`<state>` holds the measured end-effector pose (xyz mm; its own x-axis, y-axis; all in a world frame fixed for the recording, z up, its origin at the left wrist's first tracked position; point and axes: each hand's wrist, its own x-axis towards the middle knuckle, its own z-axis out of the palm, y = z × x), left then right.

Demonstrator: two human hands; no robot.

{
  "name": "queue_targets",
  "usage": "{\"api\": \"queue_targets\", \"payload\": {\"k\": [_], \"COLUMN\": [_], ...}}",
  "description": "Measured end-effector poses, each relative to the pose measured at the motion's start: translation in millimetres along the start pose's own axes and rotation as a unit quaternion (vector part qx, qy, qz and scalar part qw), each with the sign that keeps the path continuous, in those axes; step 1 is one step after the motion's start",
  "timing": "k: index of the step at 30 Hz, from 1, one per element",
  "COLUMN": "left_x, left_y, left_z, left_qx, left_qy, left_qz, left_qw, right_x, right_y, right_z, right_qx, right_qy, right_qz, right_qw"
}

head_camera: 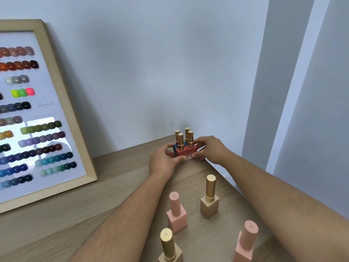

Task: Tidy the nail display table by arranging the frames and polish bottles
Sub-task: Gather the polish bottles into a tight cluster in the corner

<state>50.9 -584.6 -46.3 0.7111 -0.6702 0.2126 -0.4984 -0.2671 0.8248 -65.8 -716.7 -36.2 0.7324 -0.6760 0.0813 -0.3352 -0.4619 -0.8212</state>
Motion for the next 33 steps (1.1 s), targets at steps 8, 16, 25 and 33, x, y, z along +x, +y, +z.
{"api": "queue_targets", "payload": {"k": [8, 16, 25, 33], "left_x": [-34.3, -136.4, -170.7, -159.3], "left_y": [-11.8, 9.9, 7.5, 15.9], "left_z": [-37.3, -111.0, -121.3, -89.3], "left_qx": [-0.110, -0.165, -0.053, -0.044], "left_qy": [-0.039, -0.126, -0.224, -0.196], "left_qz": [-0.057, 0.007, 0.000, -0.008], "left_qw": [0.992, 0.978, 0.973, 0.980], "right_x": [-56.7, -163.5, -244.2, -247.2], "right_y": [-17.2, -55.7, -36.1, -28.4], "right_z": [-26.6, -48.2, -54.9, -33.7], "right_qx": [-0.004, 0.047, 0.024, 0.014], "right_qy": [0.038, 0.028, -0.087, -0.171], "right_qz": [-0.018, -0.050, 0.008, 0.027], "right_qw": [0.999, 0.997, 0.996, 0.985]}}
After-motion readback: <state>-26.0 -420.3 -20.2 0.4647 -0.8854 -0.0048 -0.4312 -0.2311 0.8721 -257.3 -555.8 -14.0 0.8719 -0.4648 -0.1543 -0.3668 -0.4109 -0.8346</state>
